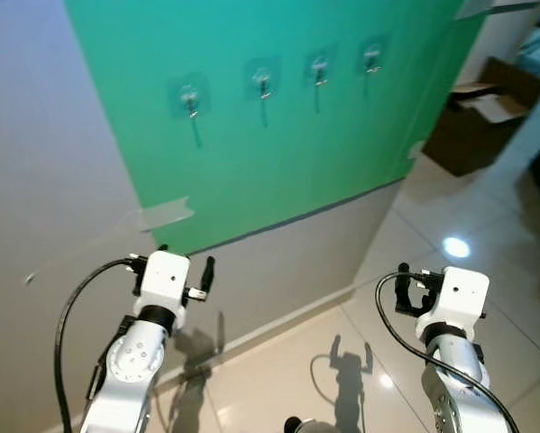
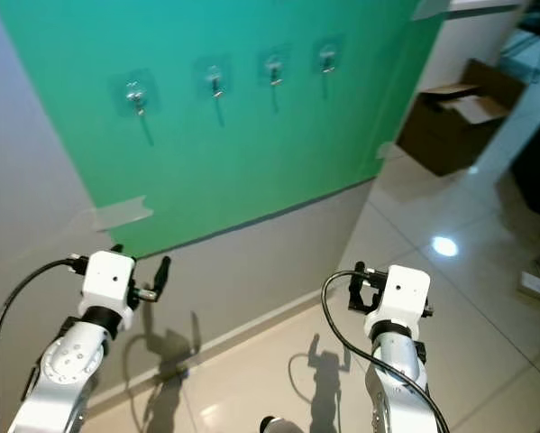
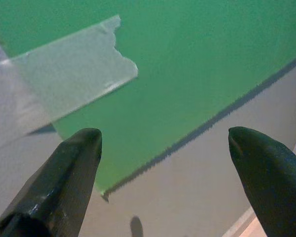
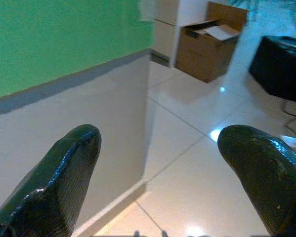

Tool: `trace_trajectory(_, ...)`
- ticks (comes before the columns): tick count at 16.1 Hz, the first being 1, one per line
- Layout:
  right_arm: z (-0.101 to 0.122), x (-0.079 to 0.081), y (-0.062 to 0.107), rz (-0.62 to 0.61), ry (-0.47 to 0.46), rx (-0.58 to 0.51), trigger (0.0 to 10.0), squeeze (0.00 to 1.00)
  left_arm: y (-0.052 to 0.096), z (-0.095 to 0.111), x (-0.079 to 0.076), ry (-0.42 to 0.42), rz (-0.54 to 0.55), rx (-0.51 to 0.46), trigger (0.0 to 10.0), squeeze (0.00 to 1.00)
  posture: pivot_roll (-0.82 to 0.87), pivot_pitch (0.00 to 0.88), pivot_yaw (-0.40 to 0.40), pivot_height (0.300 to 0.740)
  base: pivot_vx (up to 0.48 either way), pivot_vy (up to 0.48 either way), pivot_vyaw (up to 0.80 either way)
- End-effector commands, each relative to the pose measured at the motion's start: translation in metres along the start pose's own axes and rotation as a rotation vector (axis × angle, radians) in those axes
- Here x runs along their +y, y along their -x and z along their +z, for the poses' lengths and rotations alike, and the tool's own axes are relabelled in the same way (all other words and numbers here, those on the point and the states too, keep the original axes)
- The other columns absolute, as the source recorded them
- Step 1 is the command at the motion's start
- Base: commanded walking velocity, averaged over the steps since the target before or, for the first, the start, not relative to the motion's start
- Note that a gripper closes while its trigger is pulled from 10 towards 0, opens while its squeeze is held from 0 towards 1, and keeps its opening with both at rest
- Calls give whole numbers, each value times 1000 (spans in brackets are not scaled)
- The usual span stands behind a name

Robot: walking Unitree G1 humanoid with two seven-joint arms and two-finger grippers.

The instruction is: Hang keys on a hook

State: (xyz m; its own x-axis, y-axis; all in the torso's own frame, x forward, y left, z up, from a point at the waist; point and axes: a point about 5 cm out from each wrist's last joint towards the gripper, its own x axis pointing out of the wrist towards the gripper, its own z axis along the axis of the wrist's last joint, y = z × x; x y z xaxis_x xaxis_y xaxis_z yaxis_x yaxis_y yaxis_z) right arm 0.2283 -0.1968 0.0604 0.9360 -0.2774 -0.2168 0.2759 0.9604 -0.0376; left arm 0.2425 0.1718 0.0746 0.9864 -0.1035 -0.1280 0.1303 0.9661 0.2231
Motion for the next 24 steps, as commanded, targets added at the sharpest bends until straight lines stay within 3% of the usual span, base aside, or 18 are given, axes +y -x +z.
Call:
trace_trajectory(1, 5, -3, -1, -18, 12, -9, 10000, 0, -3, 4, 3, 19, 17, -26, 10000, 0, -50, 0, 10, 740, 0, 0, -800)
trace_trajectory(2, 5, -2, -2, -18, 11, -10, 10000, 0, -6, 7, 5, 41, 43, -31, 10000, 0, -52, 0, 10, 740, 0, 0, -800)
trace_trajectory(3, 7, -2, -3, -19, 12, -13, 10000, 0, -9, 10, 5, 135, 51, -18, 10000, 0, -52, 0, 12, 740, 0, 0, -800)
trace_trajectory(4, 10, -1, -4, -19, 12, -19, 10000, 0, -11, 12, 4, 133, 31, -25, 10000, 0, -54, 0, 16, 740, 0, 0, -800)
trace_trajectory(7, 14, -1, -4, -34, 14, -29, 10000, 0, -15, 16, -4, 30, -12, -61, 10000, 0, -61, 0, 28, 740, 0, 0, -800)
trace_trajectory(11, 14, -2, -4, -44, 28, -21, 10000, 0, -22, 22, -8, 37, -55, -74, 10000, 0, -73, 0, 39, 740, 0, 0, -800)
trace_trajectory(13, 15, -2, -4, -45, 39, -13, 10000, 0, -26, 25, -7, -3, -11, -103, 10000, 0, -78, 0, 42, 740, 0, 0, -800)
trace_trajectory(18, 22, 6, -13, -8, 54, -12, 10000, 0, -35, 27, 5, 37, 77, -38, 10000, 0, -67, 0, 26, 740, 0, 0, -800)
trace_trajectory(20, 27, 11, -20, 10, 43, -11, 10000, 0, -39, 26, 10, 14, 123, -13, 10000, 0, -58, 0, 17, 740, 0, 0, -788)
trace_trajectory(21, 34, 14, -26, 28, 46, -24, 10000, 0, -45, 24, 12, -4, 139, 78, 10000, 0, -45, 0, 0, 740, 0, 0, -781)
trace_trajectory(22, 39, 17, -31, 43, 55, -36, 10000, 0, -51, 28, 12, -104, 122, 116, 10000, 0, -42, 0, -9, 740, 0, 0, -781)
trace_trajectory(24, 47, 21, -39, 64, 56, -57, 10000, 0, -58, 36, 12, -104, 67, 92, 10000, 0, -35, 0, -20, 740, 0, 0, -769)
